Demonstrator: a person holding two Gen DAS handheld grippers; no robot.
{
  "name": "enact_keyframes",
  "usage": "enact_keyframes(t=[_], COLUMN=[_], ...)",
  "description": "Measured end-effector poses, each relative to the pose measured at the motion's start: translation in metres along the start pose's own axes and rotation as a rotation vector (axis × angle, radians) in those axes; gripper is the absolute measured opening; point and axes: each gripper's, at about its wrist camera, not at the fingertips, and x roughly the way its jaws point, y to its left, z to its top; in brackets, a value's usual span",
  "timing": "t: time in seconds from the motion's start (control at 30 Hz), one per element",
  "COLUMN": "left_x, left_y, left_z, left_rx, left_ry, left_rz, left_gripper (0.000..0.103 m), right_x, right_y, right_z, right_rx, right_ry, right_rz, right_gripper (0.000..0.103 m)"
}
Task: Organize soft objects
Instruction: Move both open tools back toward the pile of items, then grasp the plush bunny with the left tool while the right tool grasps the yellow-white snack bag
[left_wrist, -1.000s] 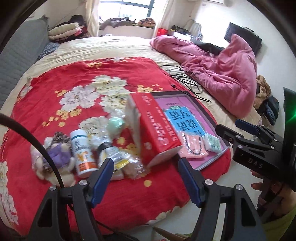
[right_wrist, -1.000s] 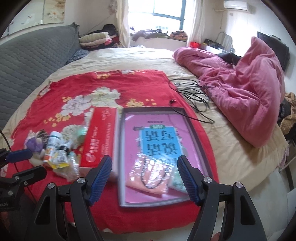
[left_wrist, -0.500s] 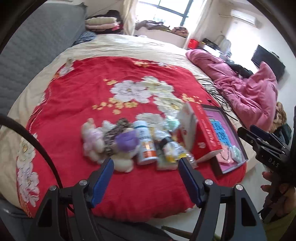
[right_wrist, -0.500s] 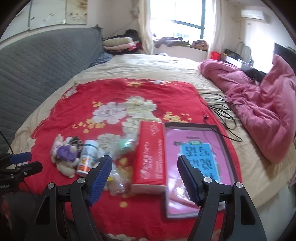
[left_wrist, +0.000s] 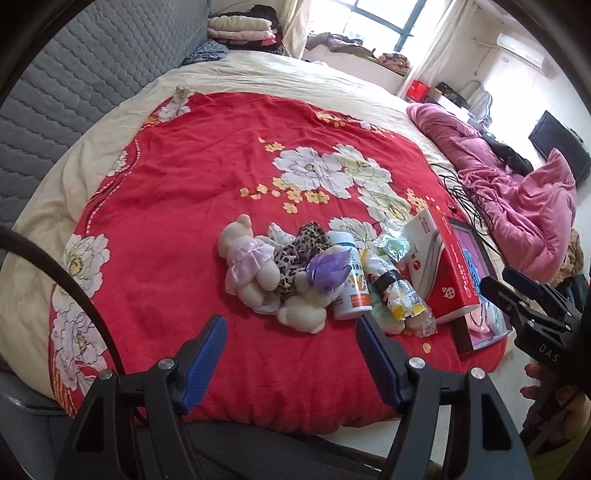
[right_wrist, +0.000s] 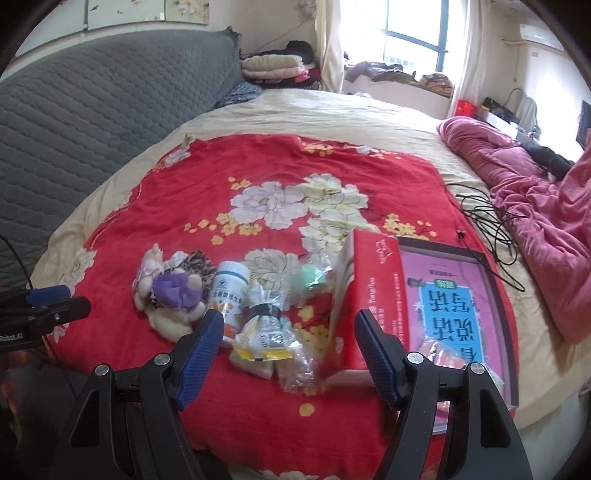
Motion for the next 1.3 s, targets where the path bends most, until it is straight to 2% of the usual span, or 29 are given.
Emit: enact_keyframes(t=[0.2, 0.37, 0.6, 1.03, 1.3], left_x=[0.024, 0.046, 0.085, 0.111, 0.118], left_y=[-0.009, -0.029, -0.039, -0.048, -0.047], left_z=[0.005, 0.018, 0.031, 0.042, 0.047], left_rx=[0.012, 0.088, 0.153, 0.219, 0.203], left_ry=[0.047, 0.055, 0.12, 0.153, 0.175], left_rz=[-0.039, -0.07, -0.077, -0.089, -0.085], left_gripper=[0.072, 0.072, 0.071, 0.056, 0.046], right_x=[0.014, 0.03, 0.057, 0.121, 0.145], right_y=[0.003, 0.005, 0.006, 0.018, 0.02], right_z=[0.0, -0.003, -0.009, -0.015, -0.015], right_rx=[-0.001, -0.009, -0.011, -0.055, -0.1], right_ry=[0.033, 0.068, 0.127, 0.23, 0.256], right_rz=[0.016, 0.029, 0.041, 0.051, 0.029], right_gripper=[0.074, 0.074, 0.074, 0.074, 0.074])
